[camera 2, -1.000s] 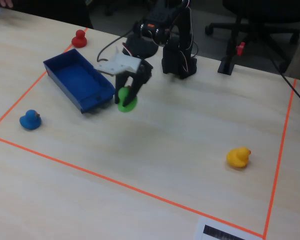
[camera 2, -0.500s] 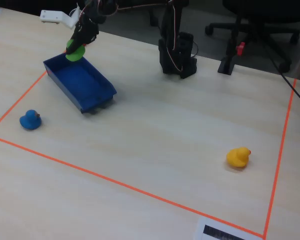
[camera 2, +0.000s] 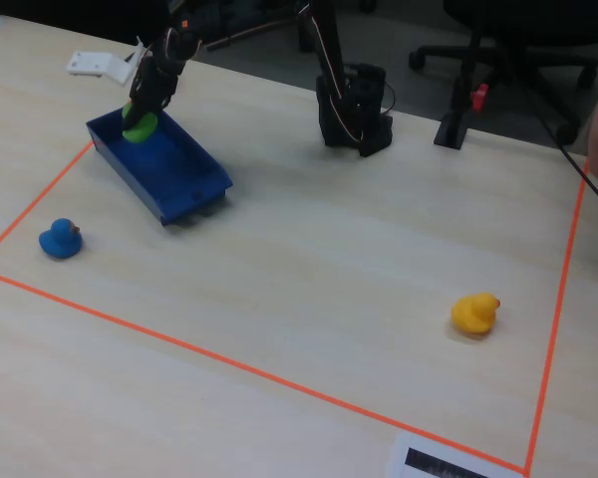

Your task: Grasp green duck and put it into box.

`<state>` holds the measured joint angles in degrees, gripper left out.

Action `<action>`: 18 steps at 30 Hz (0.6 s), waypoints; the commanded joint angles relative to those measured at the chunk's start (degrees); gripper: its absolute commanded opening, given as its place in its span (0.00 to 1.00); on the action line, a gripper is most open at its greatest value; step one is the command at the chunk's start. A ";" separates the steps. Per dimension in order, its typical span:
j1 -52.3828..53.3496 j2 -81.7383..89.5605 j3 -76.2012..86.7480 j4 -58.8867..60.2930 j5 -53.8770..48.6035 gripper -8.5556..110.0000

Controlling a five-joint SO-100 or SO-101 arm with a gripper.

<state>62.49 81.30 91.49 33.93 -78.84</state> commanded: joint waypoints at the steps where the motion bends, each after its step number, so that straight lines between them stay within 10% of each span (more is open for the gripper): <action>1: 0.79 -2.11 -2.90 -5.71 -2.11 0.07; 18: 4.92 -1.32 3.78 -1.41 -19.86 0.16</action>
<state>66.01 76.99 96.15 31.03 -95.89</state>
